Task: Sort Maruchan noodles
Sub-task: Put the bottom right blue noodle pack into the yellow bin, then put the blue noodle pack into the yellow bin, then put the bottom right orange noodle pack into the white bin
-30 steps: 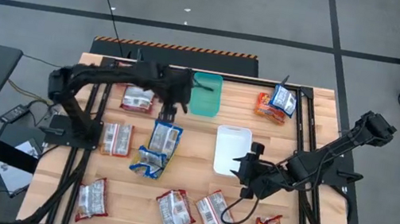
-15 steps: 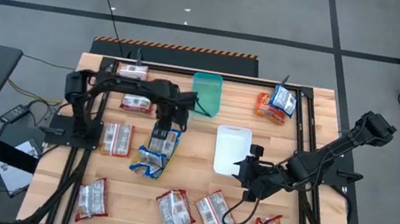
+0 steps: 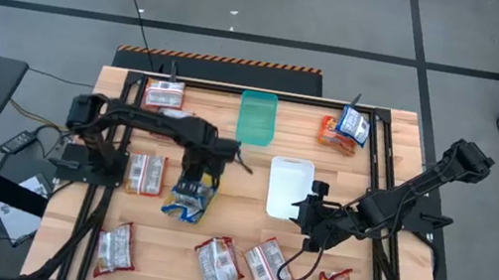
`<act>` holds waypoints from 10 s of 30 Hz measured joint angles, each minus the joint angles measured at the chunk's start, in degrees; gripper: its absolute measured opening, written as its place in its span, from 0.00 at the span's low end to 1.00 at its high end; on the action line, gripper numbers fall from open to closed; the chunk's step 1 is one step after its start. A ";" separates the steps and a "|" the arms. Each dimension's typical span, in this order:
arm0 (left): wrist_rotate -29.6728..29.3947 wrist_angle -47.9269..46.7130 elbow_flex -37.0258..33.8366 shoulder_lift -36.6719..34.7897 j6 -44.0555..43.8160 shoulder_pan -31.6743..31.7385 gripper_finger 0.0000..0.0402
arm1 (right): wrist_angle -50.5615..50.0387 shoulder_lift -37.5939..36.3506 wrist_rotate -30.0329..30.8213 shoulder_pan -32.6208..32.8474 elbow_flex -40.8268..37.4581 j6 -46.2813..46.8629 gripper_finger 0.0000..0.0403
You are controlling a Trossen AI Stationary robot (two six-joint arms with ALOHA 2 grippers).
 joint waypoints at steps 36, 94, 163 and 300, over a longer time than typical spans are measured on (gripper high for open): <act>-2.47 16.31 -1.53 -33.12 -2.48 -1.41 0.05 | -30.75 -4.64 0.78 -59.32 -0.15 -17.37 0.60; -13.26 83.78 -12.66 -13.32 21.15 -0.19 0.66 | -22.69 -8.61 -34.26 -50.09 18.36 -8.70 0.02; 1.36 87.96 -50.05 -41.99 -4.47 1.51 0.30 | 25.35 -11.19 -17.86 -15.34 1.72 -3.80 0.27; -37.17 100.50 -55.62 -44.44 -12.63 -34.77 0.67 | -31.26 43.96 -2.88 18.33 40.27 21.02 0.42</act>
